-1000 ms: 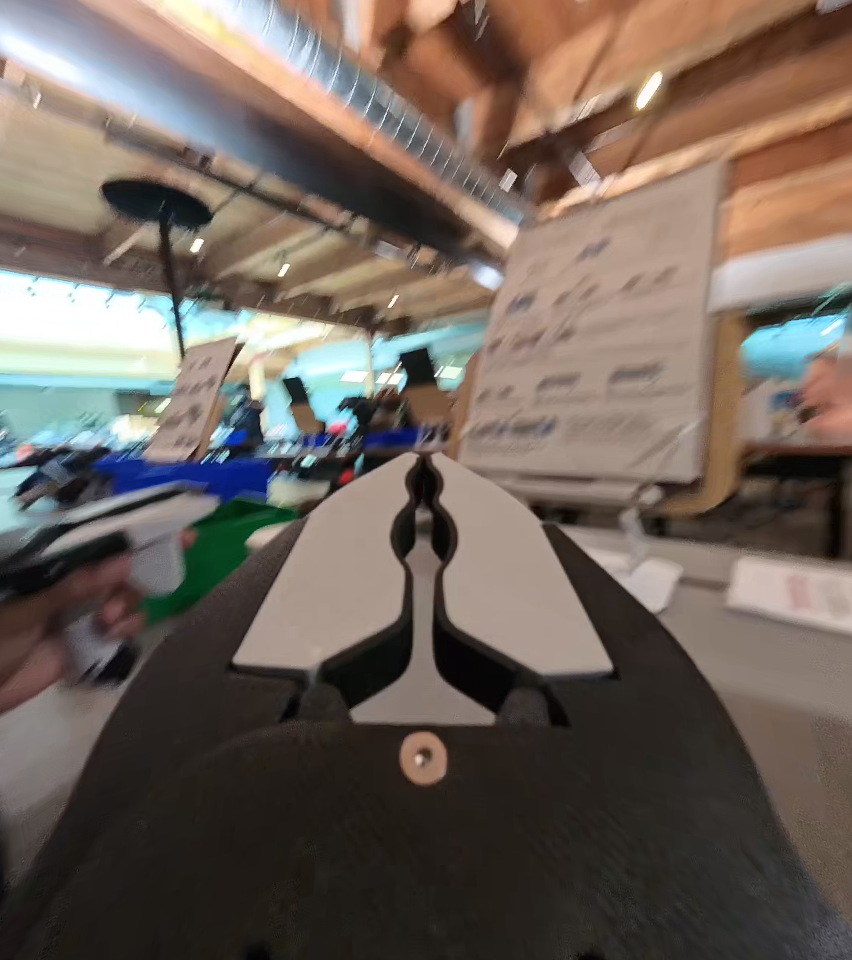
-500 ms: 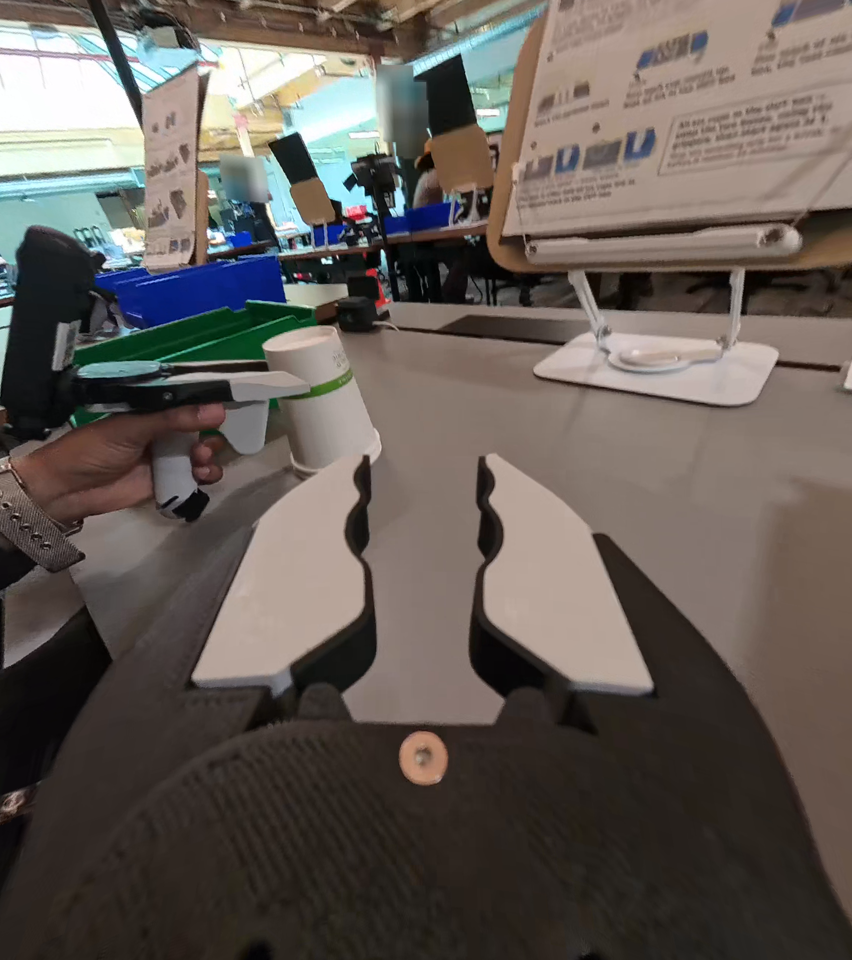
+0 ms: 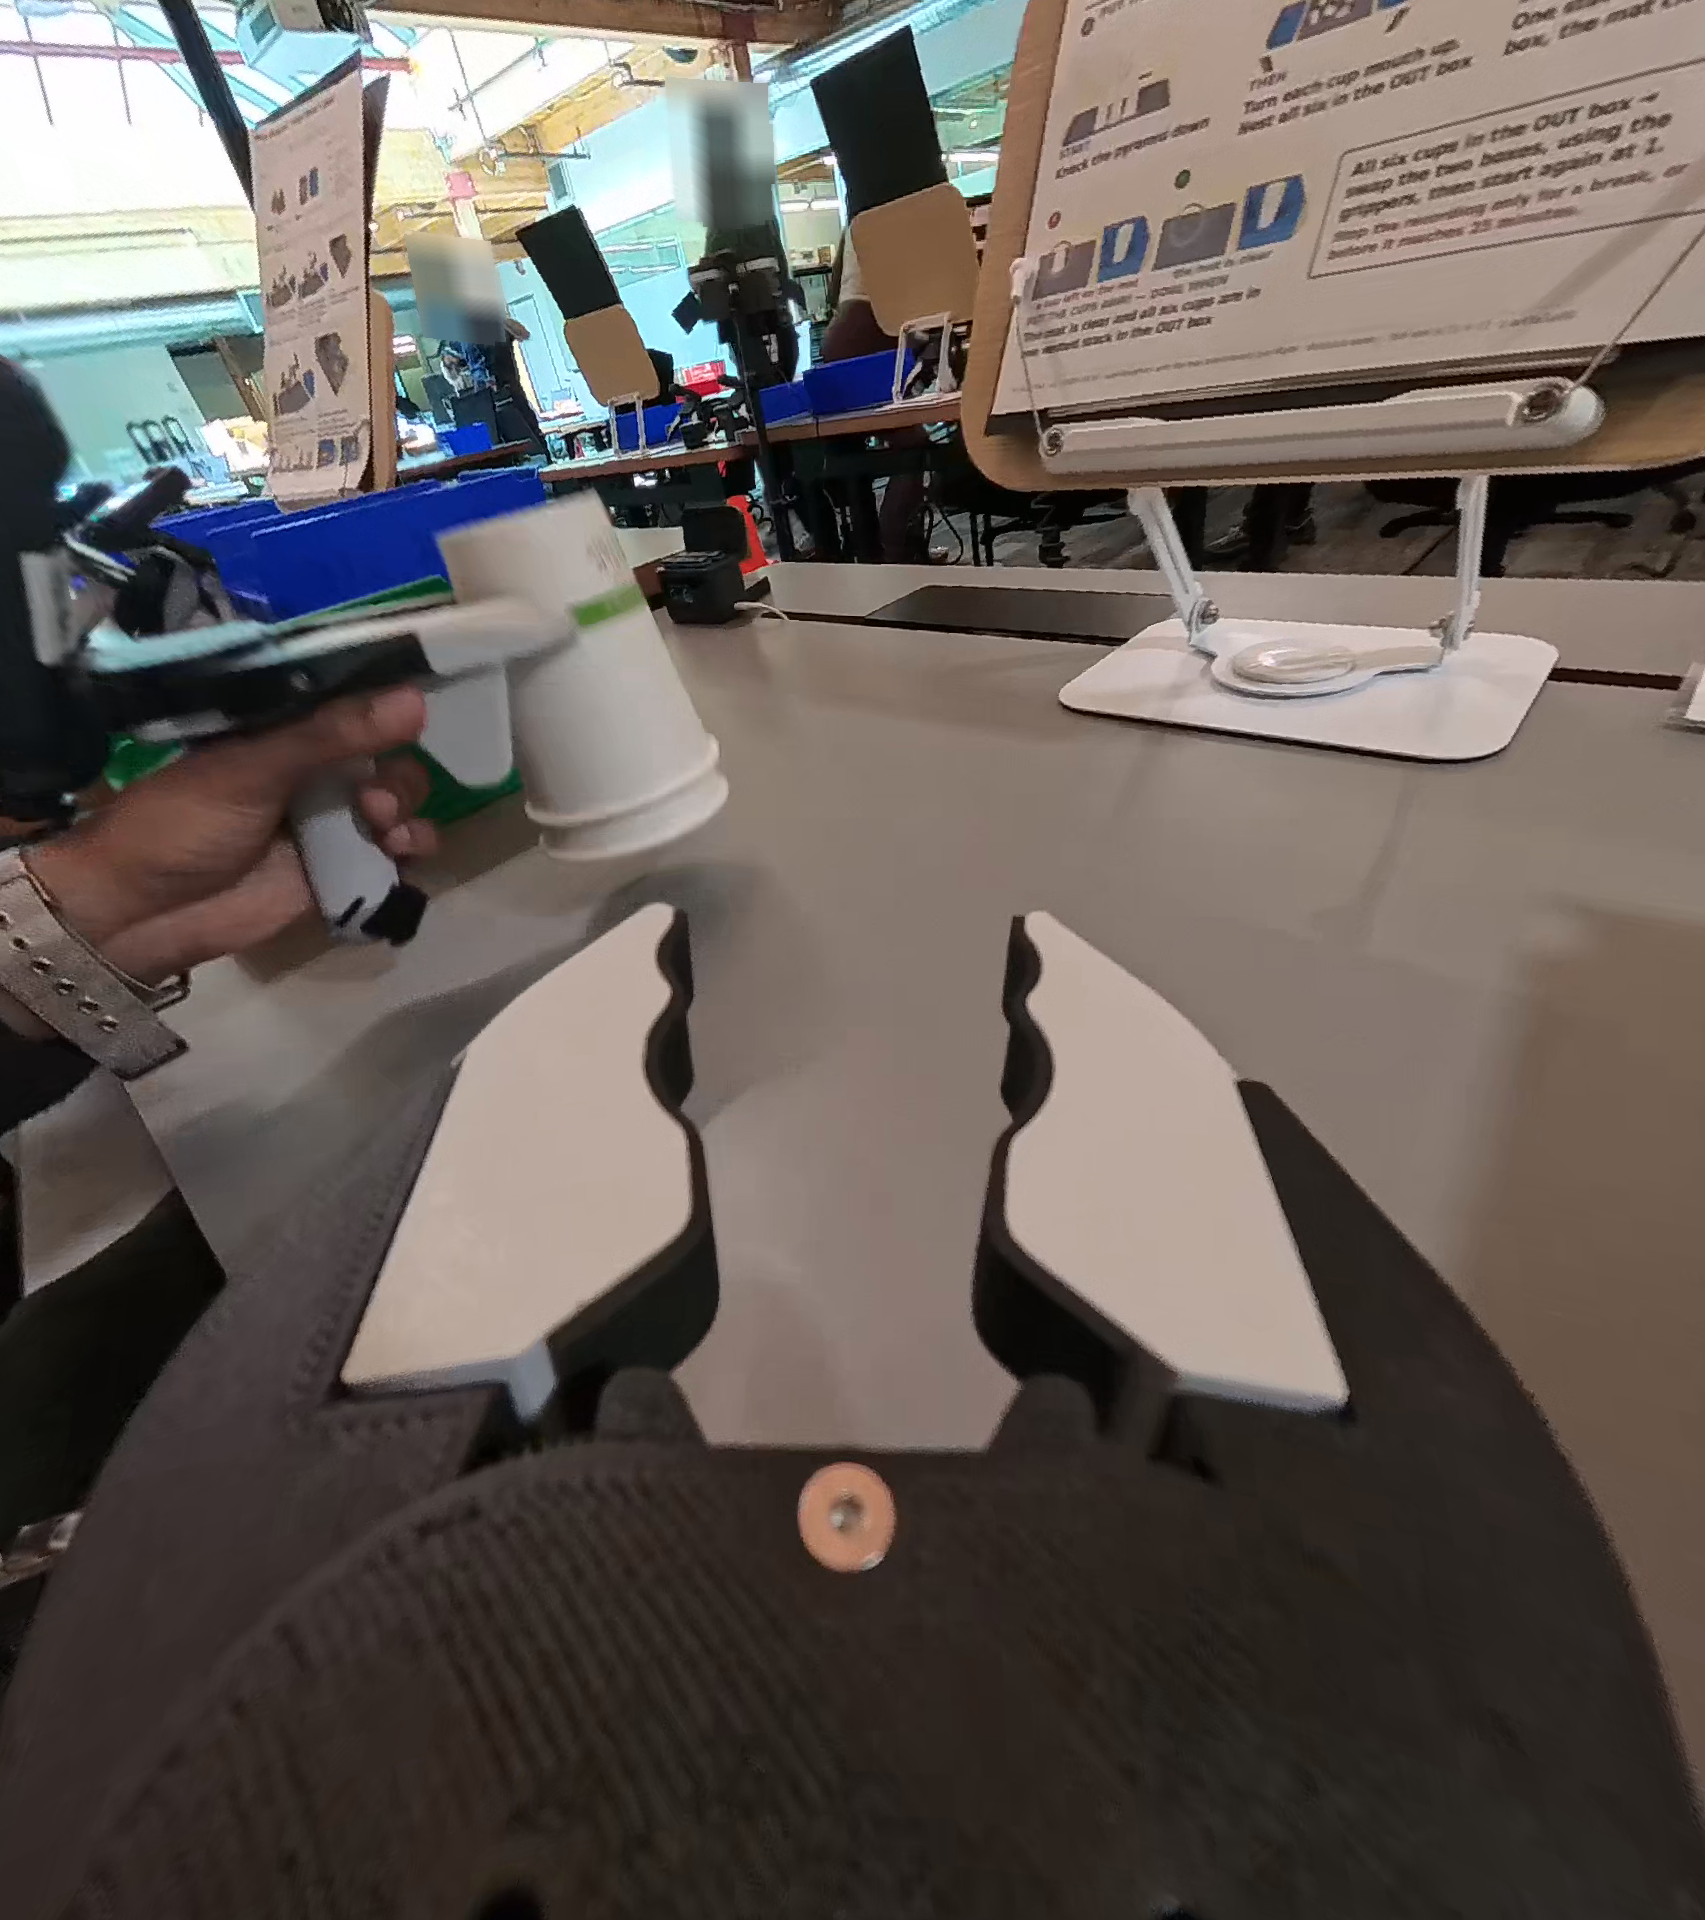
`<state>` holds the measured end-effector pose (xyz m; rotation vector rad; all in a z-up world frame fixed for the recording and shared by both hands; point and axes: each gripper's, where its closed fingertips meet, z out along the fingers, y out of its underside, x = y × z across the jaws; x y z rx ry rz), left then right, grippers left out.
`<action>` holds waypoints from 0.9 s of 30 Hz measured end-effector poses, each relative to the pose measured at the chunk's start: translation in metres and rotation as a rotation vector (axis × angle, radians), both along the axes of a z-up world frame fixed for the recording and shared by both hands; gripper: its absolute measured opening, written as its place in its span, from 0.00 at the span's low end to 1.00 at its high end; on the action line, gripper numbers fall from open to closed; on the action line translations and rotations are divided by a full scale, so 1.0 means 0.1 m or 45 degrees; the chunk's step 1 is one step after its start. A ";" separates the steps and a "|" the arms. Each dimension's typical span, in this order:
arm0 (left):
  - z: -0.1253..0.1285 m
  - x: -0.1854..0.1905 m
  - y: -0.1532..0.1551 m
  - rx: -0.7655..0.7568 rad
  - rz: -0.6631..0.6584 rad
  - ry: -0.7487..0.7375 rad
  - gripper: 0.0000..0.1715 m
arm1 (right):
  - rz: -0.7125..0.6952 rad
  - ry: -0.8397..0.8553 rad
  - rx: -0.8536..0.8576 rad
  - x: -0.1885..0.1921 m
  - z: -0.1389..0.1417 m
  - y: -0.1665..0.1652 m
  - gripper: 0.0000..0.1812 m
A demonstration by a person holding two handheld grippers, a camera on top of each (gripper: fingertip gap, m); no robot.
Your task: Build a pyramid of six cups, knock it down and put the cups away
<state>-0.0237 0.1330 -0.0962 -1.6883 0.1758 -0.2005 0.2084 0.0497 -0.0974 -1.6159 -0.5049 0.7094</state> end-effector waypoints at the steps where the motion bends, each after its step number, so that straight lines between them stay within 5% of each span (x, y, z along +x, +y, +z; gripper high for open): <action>1: 0.15 0.01 -0.04 0.083 -0.015 -0.054 0.42 | 0.005 -0.013 0.011 -0.01 0.00 -0.01 0.32; 3: 0.31 0.02 -0.12 0.160 -0.037 -0.125 0.42 | 0.014 -0.037 0.022 -0.04 -0.02 -0.02 0.33; 7: 0.16 0.02 -0.11 0.097 -0.032 -0.069 0.42 | 0.037 -0.051 0.007 -0.08 -0.05 -0.03 0.33; 14: 0.82 0.07 -0.42 0.475 -0.104 -0.286 0.42 | 0.040 -0.015 -0.007 -0.06 -0.04 -0.02 0.33; 18: 1.14 0.32 -0.67 0.483 -0.396 -0.710 0.42 | 0.054 0.008 -0.015 -0.07 -0.02 -0.03 0.33; 22: 1.16 0.91 -0.94 0.246 -0.875 -1.086 0.42 | 0.062 -0.010 0.105 -0.07 0.11 -0.07 0.36; 27: 0.82 1.58 -1.16 -0.019 -1.124 -1.091 0.41 | 0.104 -0.116 0.537 -0.14 0.45 -0.34 0.25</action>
